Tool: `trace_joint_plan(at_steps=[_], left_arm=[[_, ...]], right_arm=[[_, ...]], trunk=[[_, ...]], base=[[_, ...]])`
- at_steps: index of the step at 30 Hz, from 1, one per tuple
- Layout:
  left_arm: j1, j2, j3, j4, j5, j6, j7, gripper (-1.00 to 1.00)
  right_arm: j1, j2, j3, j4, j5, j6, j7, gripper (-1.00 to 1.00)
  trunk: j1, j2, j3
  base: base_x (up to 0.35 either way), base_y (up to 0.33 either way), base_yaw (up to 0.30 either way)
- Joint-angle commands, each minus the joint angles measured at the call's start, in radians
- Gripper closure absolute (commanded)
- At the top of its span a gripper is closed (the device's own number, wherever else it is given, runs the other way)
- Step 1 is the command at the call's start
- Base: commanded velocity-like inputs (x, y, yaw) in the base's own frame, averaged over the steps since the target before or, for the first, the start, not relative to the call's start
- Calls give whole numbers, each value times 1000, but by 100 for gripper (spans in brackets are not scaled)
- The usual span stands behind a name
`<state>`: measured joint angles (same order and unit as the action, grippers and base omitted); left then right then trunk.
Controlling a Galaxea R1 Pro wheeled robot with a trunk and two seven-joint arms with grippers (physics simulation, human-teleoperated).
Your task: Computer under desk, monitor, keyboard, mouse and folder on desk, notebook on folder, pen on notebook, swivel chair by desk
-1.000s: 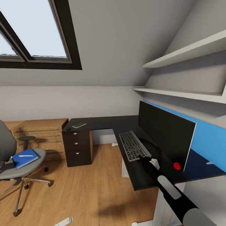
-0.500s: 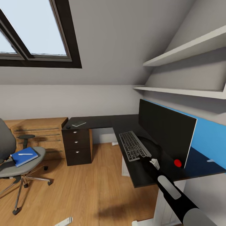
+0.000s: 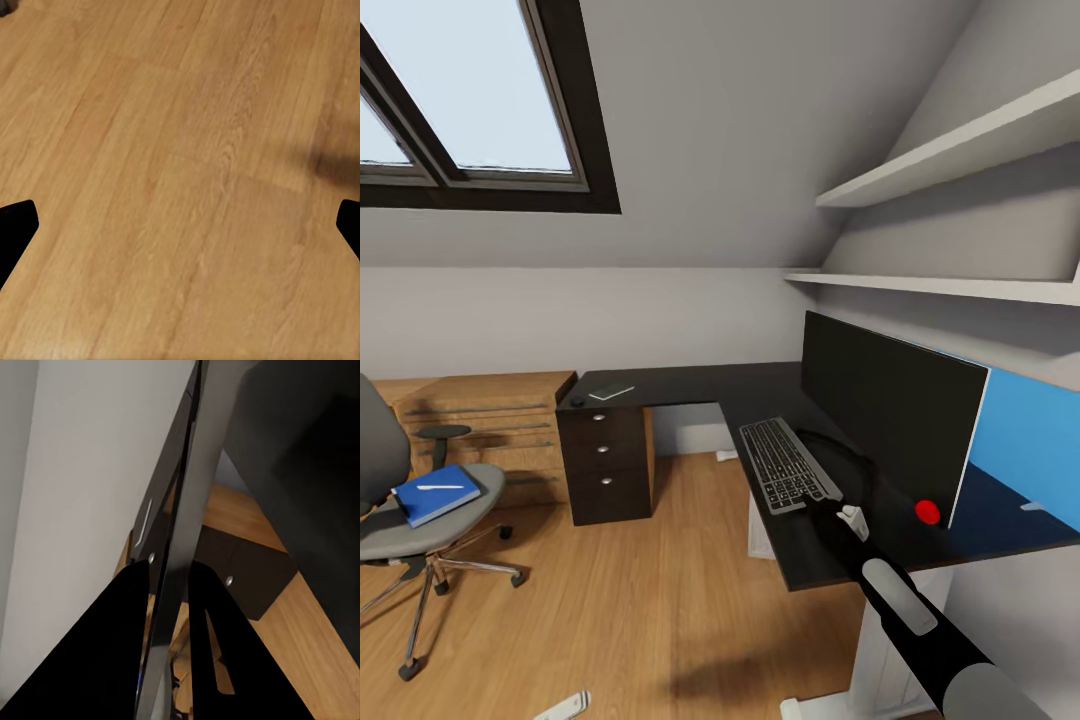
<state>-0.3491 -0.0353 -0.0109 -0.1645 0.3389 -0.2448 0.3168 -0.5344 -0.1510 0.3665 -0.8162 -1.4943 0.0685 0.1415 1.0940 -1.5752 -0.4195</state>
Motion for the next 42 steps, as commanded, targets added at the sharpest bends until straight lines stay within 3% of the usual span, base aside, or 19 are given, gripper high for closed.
trace_joint_plan(at_steps=[1, 36, 42], left_arm=[[-1, 0, -2, 0, 5, -4, 2, -100], [-1, 5, -1, 0, 6, -1, 2, -100], [-1, 5, -1, 0, 6, -1, 2, -100]], right_arm=[[-1, -1, 3, 0, -11, 1, 4, 100], [-1, -1, 4, 0, -9, 1, 0, 100], [-1, -1, 3, 0, -9, 1, 1, 100]], trunk=[[0, -1, -1], [0, -1, -1], [23, -43, -20]], base=[[0, 0, 0], [0, -21, 0], [0, 0, 0]])
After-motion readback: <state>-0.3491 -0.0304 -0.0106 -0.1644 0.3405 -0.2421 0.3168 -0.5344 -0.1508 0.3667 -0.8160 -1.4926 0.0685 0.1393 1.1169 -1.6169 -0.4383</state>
